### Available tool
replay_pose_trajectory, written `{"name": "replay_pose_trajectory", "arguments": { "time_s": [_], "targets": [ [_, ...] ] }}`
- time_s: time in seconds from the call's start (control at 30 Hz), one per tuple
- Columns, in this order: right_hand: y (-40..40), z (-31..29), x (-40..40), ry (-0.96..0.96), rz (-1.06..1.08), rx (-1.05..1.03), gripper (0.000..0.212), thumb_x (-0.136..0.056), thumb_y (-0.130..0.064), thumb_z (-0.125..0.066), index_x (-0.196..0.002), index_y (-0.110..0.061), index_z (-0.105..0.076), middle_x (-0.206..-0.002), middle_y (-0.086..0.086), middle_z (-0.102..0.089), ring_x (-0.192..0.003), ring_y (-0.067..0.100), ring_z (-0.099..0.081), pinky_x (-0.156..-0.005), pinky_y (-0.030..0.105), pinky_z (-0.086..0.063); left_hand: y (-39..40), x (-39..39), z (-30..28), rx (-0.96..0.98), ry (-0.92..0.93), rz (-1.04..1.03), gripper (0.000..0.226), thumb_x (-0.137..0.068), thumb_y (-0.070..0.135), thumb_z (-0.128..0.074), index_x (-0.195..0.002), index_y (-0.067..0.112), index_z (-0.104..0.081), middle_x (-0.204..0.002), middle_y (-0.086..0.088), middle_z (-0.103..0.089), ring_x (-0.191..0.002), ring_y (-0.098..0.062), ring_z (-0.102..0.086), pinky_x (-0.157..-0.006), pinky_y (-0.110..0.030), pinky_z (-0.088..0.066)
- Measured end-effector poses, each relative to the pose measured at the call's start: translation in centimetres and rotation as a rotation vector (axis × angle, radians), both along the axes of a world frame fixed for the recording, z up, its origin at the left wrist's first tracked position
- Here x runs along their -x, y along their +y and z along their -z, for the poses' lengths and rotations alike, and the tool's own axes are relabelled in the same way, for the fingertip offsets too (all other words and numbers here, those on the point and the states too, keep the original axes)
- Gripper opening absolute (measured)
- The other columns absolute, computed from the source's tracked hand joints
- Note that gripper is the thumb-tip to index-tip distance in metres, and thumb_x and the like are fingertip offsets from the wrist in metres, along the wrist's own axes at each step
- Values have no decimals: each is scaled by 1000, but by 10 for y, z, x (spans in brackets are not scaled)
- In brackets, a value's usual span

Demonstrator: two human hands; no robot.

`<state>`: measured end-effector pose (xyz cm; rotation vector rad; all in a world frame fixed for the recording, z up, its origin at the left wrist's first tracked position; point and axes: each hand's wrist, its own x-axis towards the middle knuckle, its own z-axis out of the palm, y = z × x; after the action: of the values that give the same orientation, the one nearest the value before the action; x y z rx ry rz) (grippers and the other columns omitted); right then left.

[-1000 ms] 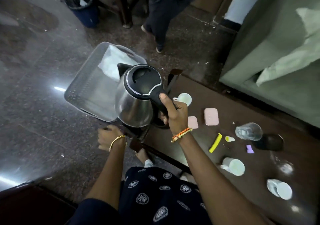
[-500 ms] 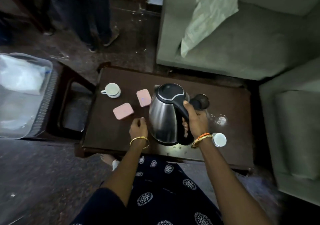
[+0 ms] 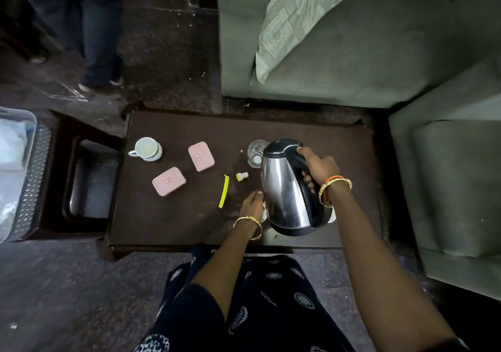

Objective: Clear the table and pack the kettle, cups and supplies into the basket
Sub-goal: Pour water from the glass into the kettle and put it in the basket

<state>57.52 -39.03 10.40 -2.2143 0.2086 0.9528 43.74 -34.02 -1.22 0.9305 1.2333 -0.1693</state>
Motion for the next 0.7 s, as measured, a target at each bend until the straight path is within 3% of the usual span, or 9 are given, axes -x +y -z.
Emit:
{"name": "replay_pose_trajectory", "arguments": {
  "time_s": [0.07,0.17,0.23,0.33,0.4,0.5,0.57,0.63,0.7],
  "targets": [
    [8,2,-5,29,-11,21,56,-62,-63,-58,-54,-8,-57,-30,-2,-47,-25,15,-38,-34,17,-32,2,-2,2,32,10,-29,36,-96,26,-43,-130,15,-52,-124,-8,-59,-112,-28,-56,-104,-43,-43],
    [20,5,-11,60,-36,50,54,-65,-60,-58,-54,-8,-56,-29,-2,-46,-22,14,-37,-31,15,-31,6,-2,3,91,20,-50,35,-96,26,-44,-127,16,-53,-107,-5,-56,-93,-25,-54,-81,-36,-48],
    [28,6,-15,69,-49,64,52,-64,-59,-57,-56,-7,-56,-29,-1,-47,-22,14,-37,-31,15,-31,9,-4,5,113,29,-47,35,-95,28,-45,-127,16,-53,-109,-6,-56,-93,-26,-55,-85,-37,-47],
    [36,8,-21,88,-49,90,51,-64,-58,-57,-58,-7,-56,-28,-1,-46,-21,14,-37,-30,14,-31,14,-8,8,99,50,-1,35,-94,30,-44,-120,12,-58,-121,-14,-61,-105,-33,-59,-102,-46,-45],
    [40,10,-24,99,-50,112,51,-65,-57,-58,-57,-7,-55,-28,-1,-45,-20,14,-36,-29,13,-30,15,-9,10,102,57,34,34,-92,34,-44,-113,13,-61,-121,-16,-63,-105,-33,-60,-102,-49,-45],
    [46,10,-28,109,-53,131,48,-67,-54,-58,-58,-7,-55,-27,-1,-44,-19,13,-35,-28,13,-30,17,-11,12,114,57,36,26,-91,36,-45,-86,18,-63,-105,-12,-65,-81,-26,-59,-80,-36,-51],
    [49,11,-28,117,-52,141,46,-68,-53,-59,-62,-7,-55,-26,-1,-44,-18,13,-35,-29,13,-30,18,-11,13,146,67,14,27,-91,36,-47,-74,20,-60,-97,-9,-64,-69,-22,-58,-63,-27,-46],
    [51,11,-28,131,-47,148,45,-68,-52,-60,-65,-7,-55,-26,0,-44,-18,13,-35,-29,14,-31,19,-10,14,182,73,12,25,-90,37,-47,-78,20,-60,-97,-9,-63,-68,-19,-57,-58,-25,-45],
    [53,10,-28,146,-43,152,43,-69,-50,-60,-65,-7,-54,-26,-1,-43,-18,13,-35,-29,13,-31,20,-9,15,208,75,26,27,-90,40,-48,-85,16,-61,-97,-10,-63,-75,-23,-58,-63,-28,-47]
  ]
}}
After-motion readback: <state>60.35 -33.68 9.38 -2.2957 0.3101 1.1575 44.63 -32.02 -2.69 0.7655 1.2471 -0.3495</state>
